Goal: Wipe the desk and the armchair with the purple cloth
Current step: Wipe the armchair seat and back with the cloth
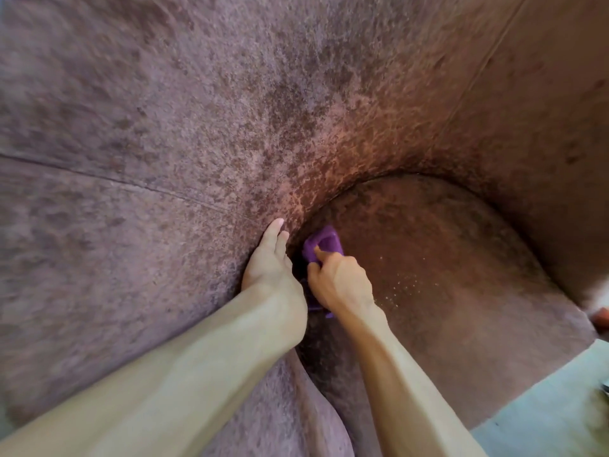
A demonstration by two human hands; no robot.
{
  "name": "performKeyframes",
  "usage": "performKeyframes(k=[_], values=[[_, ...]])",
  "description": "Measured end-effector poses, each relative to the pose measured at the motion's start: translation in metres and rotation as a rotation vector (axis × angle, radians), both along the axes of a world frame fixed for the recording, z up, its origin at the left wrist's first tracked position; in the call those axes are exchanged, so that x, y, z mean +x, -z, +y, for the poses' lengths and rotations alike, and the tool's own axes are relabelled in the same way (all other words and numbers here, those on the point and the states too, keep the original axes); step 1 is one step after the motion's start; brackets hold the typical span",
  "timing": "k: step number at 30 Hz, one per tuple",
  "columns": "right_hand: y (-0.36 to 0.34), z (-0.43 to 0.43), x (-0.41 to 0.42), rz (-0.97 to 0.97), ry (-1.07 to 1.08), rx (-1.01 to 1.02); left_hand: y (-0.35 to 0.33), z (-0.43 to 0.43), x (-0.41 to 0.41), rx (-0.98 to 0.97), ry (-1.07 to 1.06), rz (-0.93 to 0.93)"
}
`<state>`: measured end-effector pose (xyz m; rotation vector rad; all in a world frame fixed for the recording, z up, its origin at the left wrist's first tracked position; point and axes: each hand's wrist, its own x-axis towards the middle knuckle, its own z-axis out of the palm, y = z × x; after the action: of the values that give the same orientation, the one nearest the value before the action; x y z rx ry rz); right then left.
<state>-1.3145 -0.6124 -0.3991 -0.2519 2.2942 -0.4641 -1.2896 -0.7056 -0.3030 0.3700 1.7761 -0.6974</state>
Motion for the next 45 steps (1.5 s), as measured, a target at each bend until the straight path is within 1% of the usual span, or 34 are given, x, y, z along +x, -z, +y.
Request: performKeyframes(k=[2,3,5,7,9,11,12,14,16,18,21,23,25,26,28,30,32,34,35,37,39,41,42,44,45], values=[[-0.002,-0.005,0.002,0.095,0.004,-0.006,0.000,0.000,0.000,0.016,-0.017,0.009],[-0.003,-0.010,0.007,0.093,-0.056,0.010,0.001,0.001,0.000,0.016,-0.019,0.010],[-0.004,-0.016,0.017,-0.007,-0.222,0.034,0.000,0.000,-0.001,0.021,-0.028,0.019],[-0.005,-0.017,0.012,-0.034,-0.216,0.012,-0.004,0.001,-0.004,0.050,-0.079,0.068],[-0.007,-0.009,0.004,0.078,-0.144,-0.008,-0.008,0.002,-0.006,0.089,-0.138,0.133],[-0.011,0.007,-0.001,0.213,-0.156,0.093,-0.011,0.004,-0.007,0.100,-0.149,0.161],[-0.010,0.017,-0.004,0.227,-0.198,0.151,-0.011,0.005,-0.008,0.091,-0.138,0.153],[-0.007,0.033,-0.016,0.171,-0.316,0.231,-0.009,0.007,-0.010,0.072,-0.114,0.115],[-0.009,0.045,-0.033,0.209,-0.391,0.215,-0.007,0.009,-0.011,0.065,-0.111,0.096],[-0.012,0.054,-0.045,0.266,-0.364,0.208,-0.005,0.008,-0.011,0.058,-0.110,0.099],[-0.007,0.071,-0.058,0.167,-0.328,0.267,-0.003,0.004,-0.012,0.044,-0.090,0.091],[-0.006,0.082,-0.064,0.155,-0.197,0.245,-0.004,0.004,-0.012,0.037,-0.067,0.076],[-0.006,0.087,-0.058,0.229,-0.053,0.179,-0.003,0.005,-0.011,0.038,-0.075,0.080],[-0.005,0.090,-0.051,0.239,-0.033,0.170,-0.001,0.006,-0.011,0.046,-0.086,0.091],[0.001,0.093,-0.040,0.150,-0.077,0.164,0.001,0.006,-0.012,0.046,-0.095,0.105],[0.006,0.101,-0.040,0.082,-0.037,0.172,0.000,0.006,-0.013,0.046,-0.087,0.099],[0.005,0.109,-0.039,0.199,-0.027,0.205,-0.001,0.006,-0.013,0.040,-0.090,0.103],[0.003,0.114,-0.027,0.360,-0.121,0.326,0.000,0.007,-0.012,0.044,-0.096,0.107],[0.003,0.116,-0.020,0.398,-0.165,0.358,0.000,0.007,-0.012,0.045,-0.098,0.112],[0.006,0.114,-0.008,0.407,-0.232,0.395,0.001,0.007,-0.012,0.046,-0.104,0.122],[0.008,0.113,-0.005,0.415,-0.255,0.388,0.001,0.006,-0.012,0.055,-0.115,0.131],[0.006,0.114,-0.011,0.432,-0.175,0.280,0.001,0.006,-0.012,0.058,-0.119,0.138],[0.004,0.116,-0.016,0.420,-0.084,0.191,0.002,0.006,-0.012,0.059,-0.121,0.139],[0.003,0.122,-0.030,0.332,0.137,0.062,0.003,0.006,-0.012,0.064,-0.133,0.142],[0.003,0.123,-0.035,0.278,0.230,0.060,0.004,0.006,-0.012,0.064,-0.138,0.144]])
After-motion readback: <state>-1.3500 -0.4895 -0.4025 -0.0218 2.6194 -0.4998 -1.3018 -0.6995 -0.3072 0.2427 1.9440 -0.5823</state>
